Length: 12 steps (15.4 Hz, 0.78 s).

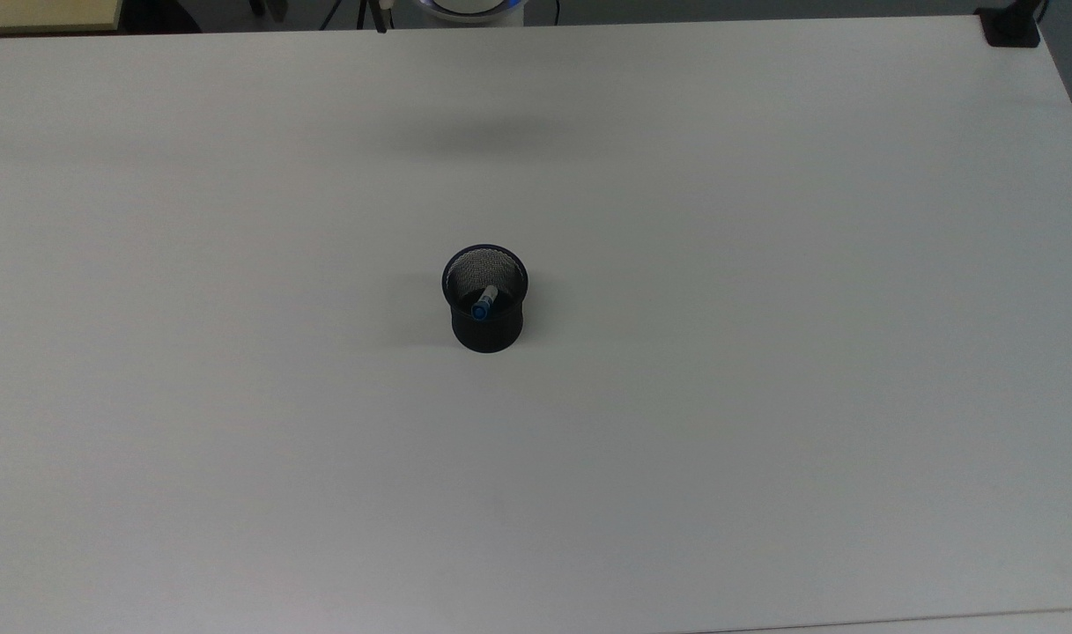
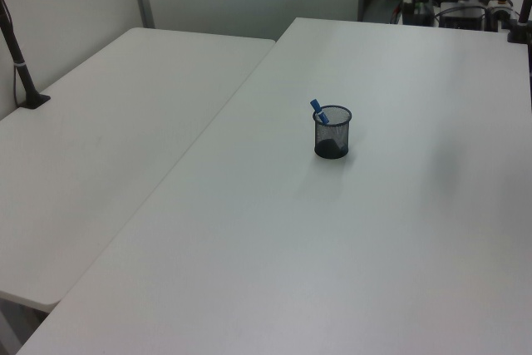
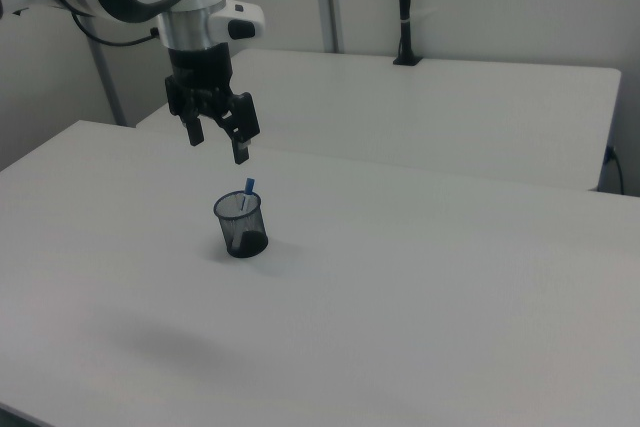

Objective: Remove the marker

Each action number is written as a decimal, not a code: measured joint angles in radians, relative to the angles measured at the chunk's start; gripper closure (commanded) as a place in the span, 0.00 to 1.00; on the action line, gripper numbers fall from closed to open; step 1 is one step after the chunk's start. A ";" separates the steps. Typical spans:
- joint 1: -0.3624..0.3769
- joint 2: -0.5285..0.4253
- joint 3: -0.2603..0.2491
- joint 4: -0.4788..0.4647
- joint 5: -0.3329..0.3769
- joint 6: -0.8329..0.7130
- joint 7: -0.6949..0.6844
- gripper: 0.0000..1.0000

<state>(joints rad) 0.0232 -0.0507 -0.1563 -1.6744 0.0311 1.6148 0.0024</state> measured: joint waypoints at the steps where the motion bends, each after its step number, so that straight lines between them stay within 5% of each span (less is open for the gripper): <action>1: 0.000 0.000 0.000 0.000 0.000 0.000 0.000 0.00; 12: 0.006 0.015 0.004 0.000 0.000 0.000 -0.020 0.00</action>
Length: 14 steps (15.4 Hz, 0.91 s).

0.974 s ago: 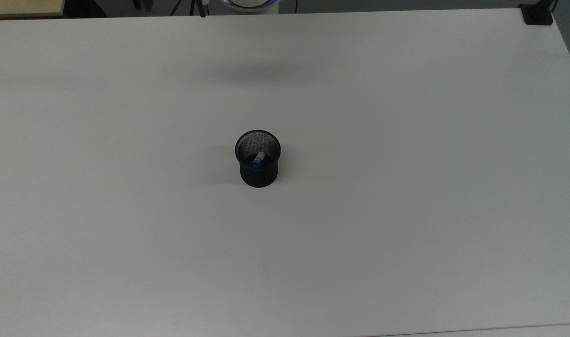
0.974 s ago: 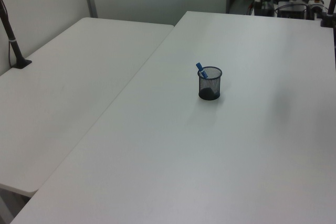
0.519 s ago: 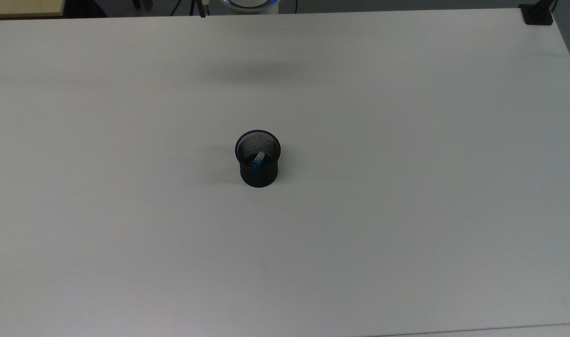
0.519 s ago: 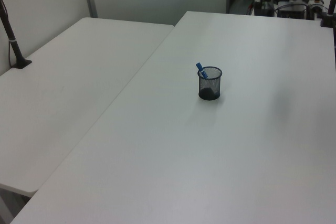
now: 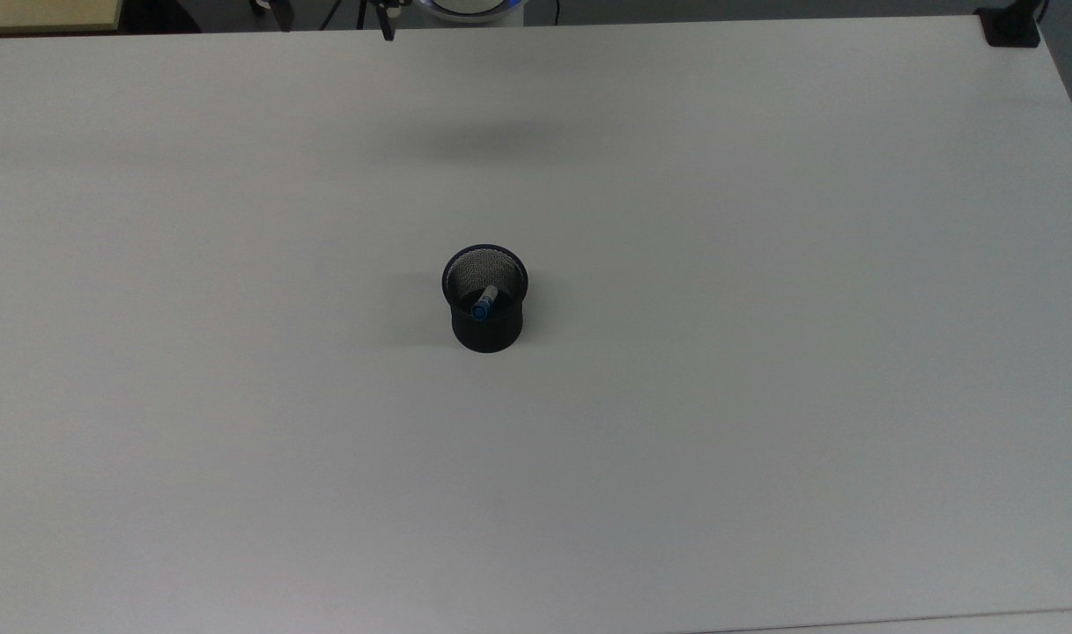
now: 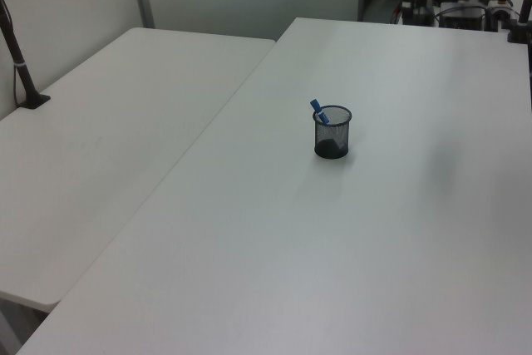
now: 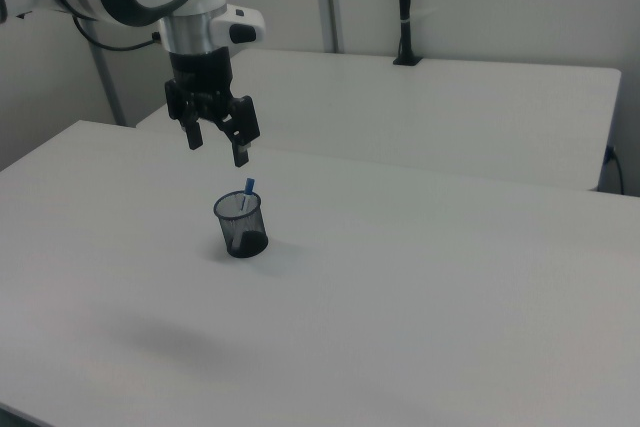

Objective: Remove the marker

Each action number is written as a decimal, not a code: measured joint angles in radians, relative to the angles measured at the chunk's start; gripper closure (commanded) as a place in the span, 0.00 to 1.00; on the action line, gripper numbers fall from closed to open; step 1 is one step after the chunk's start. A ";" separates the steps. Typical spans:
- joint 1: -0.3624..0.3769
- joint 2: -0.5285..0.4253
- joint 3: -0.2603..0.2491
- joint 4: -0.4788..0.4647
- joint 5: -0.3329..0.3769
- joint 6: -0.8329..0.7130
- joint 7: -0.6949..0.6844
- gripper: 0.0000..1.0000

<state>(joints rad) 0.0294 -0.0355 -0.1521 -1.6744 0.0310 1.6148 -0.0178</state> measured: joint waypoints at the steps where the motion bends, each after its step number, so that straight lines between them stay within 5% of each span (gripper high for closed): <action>1: 0.000 0.001 0.001 0.001 0.000 0.000 0.000 0.00; 6: 0.000 0.020 0.001 0.010 0.000 0.020 -0.002 0.00; 14: 0.005 0.221 0.025 0.014 0.003 0.351 -0.030 0.09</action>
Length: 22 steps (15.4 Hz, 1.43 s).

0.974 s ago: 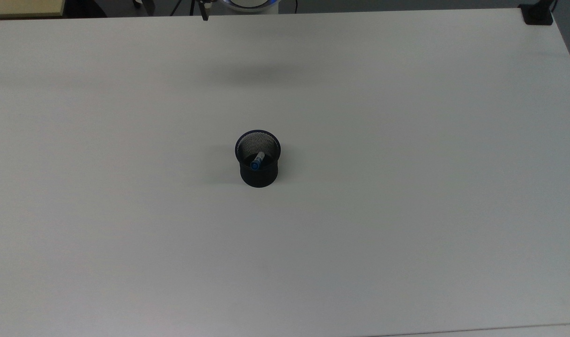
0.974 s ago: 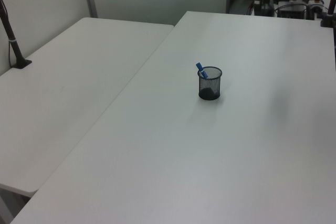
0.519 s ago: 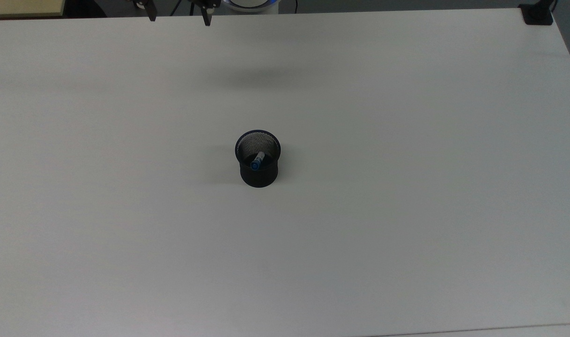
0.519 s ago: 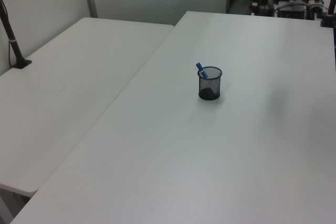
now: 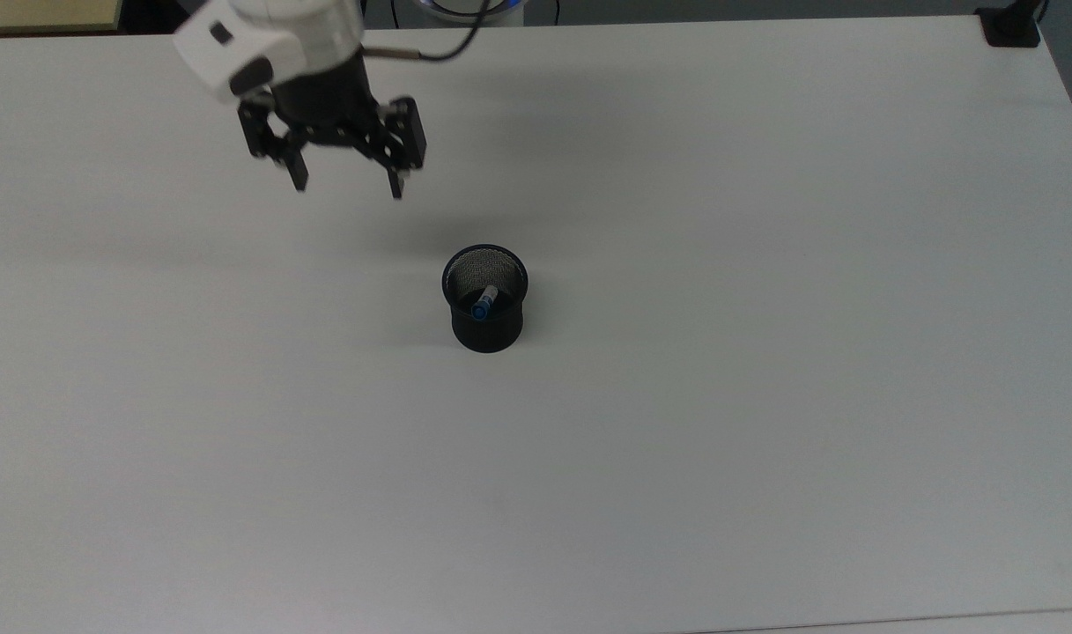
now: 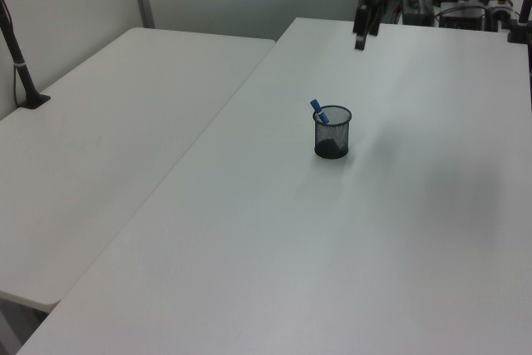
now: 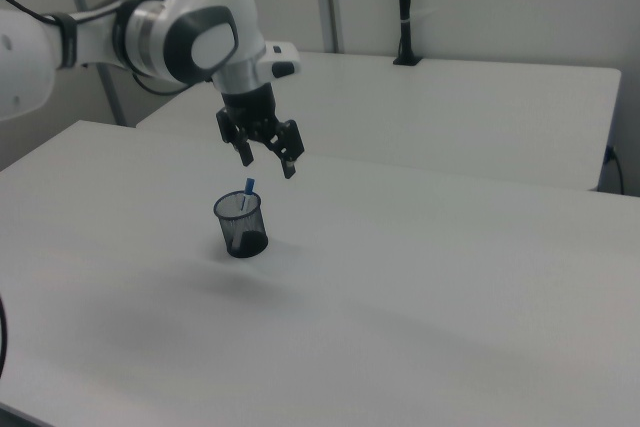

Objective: Remove the marker
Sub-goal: 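Move the open gripper over the black mesh cup, then lower the gripper into the cup and close on the blue-capped marker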

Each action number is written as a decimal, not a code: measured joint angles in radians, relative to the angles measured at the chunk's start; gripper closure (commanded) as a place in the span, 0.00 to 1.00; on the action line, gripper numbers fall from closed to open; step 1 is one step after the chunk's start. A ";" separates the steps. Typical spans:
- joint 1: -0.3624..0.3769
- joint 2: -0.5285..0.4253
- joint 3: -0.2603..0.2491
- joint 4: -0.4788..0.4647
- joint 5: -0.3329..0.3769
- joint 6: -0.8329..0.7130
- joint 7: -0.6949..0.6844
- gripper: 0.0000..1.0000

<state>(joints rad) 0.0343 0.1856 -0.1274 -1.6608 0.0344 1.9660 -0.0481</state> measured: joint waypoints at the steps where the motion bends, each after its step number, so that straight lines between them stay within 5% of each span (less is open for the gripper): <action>1: 0.006 0.021 0.004 0.001 0.000 0.028 0.000 0.12; 5: 0.048 0.079 0.008 0.006 0.000 0.053 -0.002 0.25; 13: 0.143 0.224 0.011 0.109 0.000 0.082 0.030 0.25; 22: 0.159 0.244 0.011 0.135 -0.042 0.102 0.054 0.43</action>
<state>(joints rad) 0.1934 0.4301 -0.1168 -1.5254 -0.0073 2.0679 0.0054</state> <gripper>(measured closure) 0.401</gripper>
